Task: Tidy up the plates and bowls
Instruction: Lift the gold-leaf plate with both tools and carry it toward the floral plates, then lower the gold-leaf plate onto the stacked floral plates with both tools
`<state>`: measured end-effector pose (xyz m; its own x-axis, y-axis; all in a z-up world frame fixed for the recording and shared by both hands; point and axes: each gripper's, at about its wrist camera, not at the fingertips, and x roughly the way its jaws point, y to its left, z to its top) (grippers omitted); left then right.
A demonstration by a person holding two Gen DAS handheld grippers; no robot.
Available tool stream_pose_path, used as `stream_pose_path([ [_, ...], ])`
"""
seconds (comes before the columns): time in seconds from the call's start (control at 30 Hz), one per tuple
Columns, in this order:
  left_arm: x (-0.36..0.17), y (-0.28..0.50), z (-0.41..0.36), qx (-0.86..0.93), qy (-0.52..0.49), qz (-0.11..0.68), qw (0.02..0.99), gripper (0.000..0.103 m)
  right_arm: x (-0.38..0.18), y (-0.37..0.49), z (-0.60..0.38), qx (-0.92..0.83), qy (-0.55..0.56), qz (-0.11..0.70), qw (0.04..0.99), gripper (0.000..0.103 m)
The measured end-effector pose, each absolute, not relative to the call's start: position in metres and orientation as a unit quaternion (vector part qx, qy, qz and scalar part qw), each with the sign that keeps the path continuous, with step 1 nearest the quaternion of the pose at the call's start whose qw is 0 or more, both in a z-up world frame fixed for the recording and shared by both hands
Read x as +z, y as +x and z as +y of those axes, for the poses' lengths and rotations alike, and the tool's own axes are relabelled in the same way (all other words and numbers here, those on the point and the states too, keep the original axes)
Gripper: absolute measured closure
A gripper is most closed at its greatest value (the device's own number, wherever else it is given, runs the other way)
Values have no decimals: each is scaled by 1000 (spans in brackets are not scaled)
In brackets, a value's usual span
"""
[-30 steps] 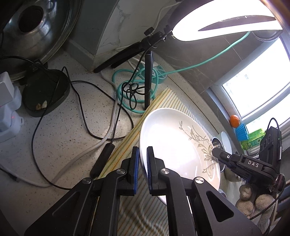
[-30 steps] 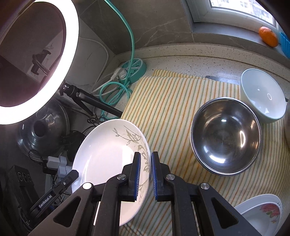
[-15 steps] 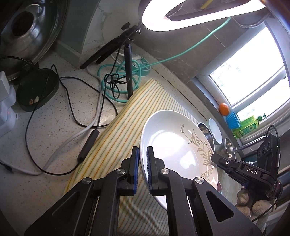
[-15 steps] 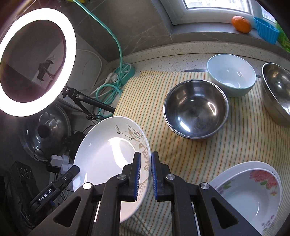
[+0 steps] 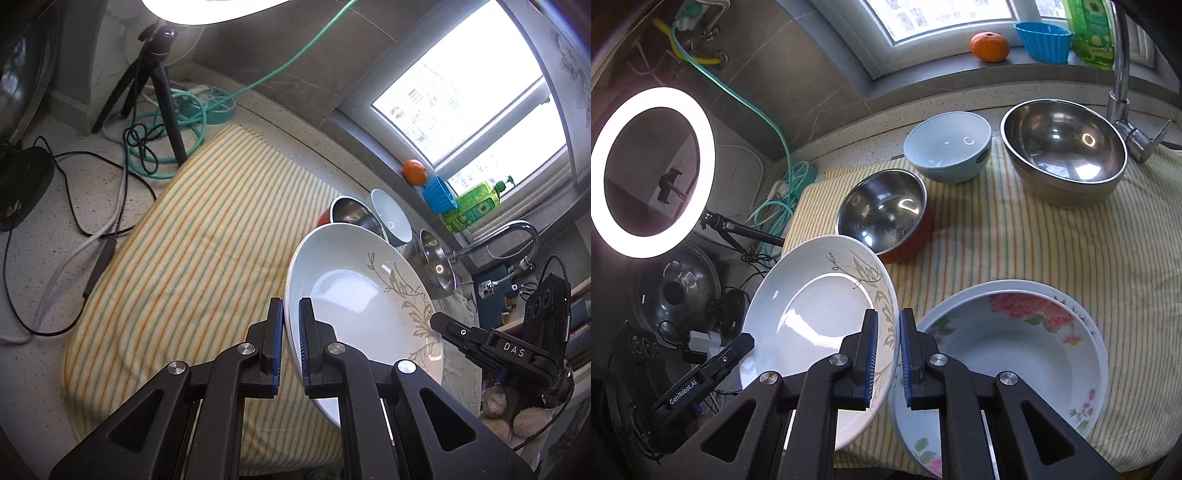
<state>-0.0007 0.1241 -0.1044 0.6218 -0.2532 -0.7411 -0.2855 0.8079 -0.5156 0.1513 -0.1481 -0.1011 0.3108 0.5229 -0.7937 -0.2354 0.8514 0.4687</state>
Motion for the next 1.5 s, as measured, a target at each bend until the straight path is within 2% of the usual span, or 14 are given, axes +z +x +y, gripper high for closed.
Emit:
stream_pose_path([
  [0.57,-106,26,54,-63,-261,468,842,97,-112,128,-236,169,176,530,812,92],
  [1.5,-125,32,8,-96,-214,504,831,97,-137,105,-279,124,194,541,809,92],
])
